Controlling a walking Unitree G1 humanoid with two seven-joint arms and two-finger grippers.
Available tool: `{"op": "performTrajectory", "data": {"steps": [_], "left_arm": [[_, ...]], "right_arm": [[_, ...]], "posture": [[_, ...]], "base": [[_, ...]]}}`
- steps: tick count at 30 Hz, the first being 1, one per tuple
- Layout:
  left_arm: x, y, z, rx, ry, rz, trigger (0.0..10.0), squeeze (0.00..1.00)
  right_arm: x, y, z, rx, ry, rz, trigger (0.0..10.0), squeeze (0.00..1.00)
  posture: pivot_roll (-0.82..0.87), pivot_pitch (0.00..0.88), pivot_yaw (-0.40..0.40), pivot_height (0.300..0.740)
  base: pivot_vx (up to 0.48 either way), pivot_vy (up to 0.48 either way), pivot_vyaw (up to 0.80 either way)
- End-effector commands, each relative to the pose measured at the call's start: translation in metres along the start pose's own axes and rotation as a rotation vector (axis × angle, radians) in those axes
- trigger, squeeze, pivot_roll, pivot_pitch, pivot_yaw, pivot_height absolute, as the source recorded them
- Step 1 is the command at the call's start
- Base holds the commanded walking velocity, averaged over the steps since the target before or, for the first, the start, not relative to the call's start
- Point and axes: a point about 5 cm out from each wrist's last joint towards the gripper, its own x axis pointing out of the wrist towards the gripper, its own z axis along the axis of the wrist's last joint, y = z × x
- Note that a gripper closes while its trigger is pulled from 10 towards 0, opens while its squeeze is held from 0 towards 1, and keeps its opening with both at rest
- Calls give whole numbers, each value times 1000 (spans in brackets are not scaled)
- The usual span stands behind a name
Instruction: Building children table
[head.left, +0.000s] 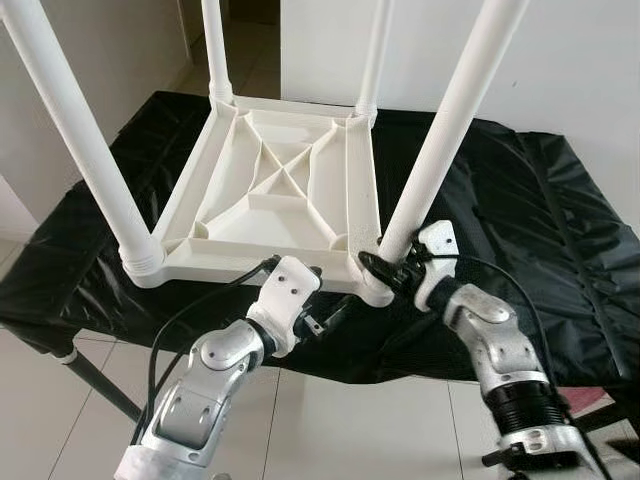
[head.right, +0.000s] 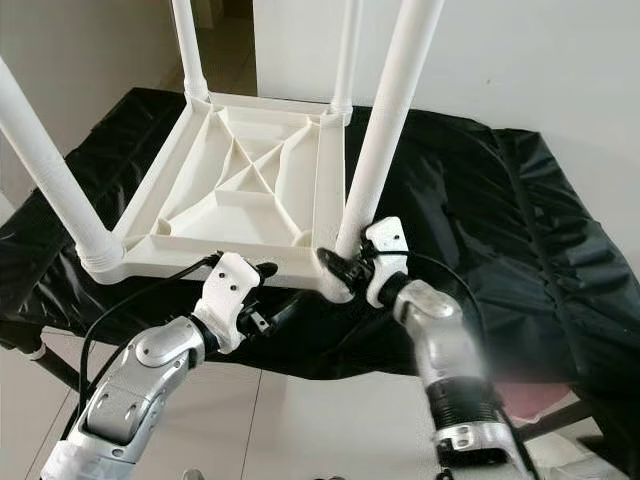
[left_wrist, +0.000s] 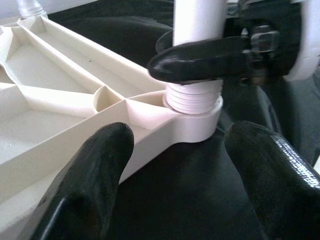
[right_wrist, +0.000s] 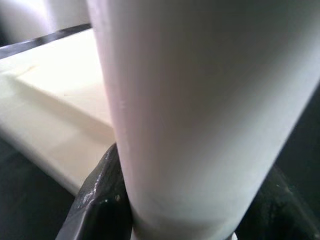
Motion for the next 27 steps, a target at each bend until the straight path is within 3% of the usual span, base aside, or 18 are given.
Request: {"op": "performTrajectory", "data": {"steps": [1, 6, 10, 15, 16, 23, 25, 26, 27], "left_arm": [[-2, 0, -5, -5, 22, 27, 10000, 0], [-1, 1, -5, -13, 23, 31, 10000, 0], [2, -1, -5, -16, 19, 26, 10000, 0], [3, 0, -4, -17, 15, 31, 10000, 0], [2, 0, -4, -18, 14, 34, 10000, 0], [2, 2, -4, -18, 13, 39, 10000, 0], [2, 2, -4, -14, 12, 39, 10000, 0], [2, 3, -4, -14, 11, 40, 10000, 0], [2, 3, -3, -14, 11, 41, 10000, 0]], "right_arm": [[-5, -1, -12, 78, 65, -125, 10000, 0], [-6, 13, -16, 114, 80, -242, 10000, 0], [-7, 34, -19, 123, 88, -383, 10000, 0], [-6, 46, -16, 142, 59, -409, 10000, 0], [-6, 49, -12, 149, 35, -400, 10000, 1000], [-9, 38, 9, 154, -61, -341, 10000, 1000], [-8, 37, 13, 162, -100, -201, 10000, 1000], [-9, 32, 12, 164, -106, -152, 10000, 0], [-11, 28, 11, 166, -109, -124, 10000, 0]], "posture": [[16, 78, -23, 740], [1, 81, -18, 740], [0, 77, -23, 740], [4, 77, -28, 740], [4, 77, -30, 740], [0, 79, -31, 740], [-3, 78, -30, 740], [-2, 84, -29, 740], [-2, 84, -29, 740]], "base": [[0, 0, 0], [0, 0, 0], [0, 0, 0], [0, 0, 0], [0, 0, 0], [0, 0, 0], [0, 0, 0], [0, 0, 0], [0, 0, 0]]}}
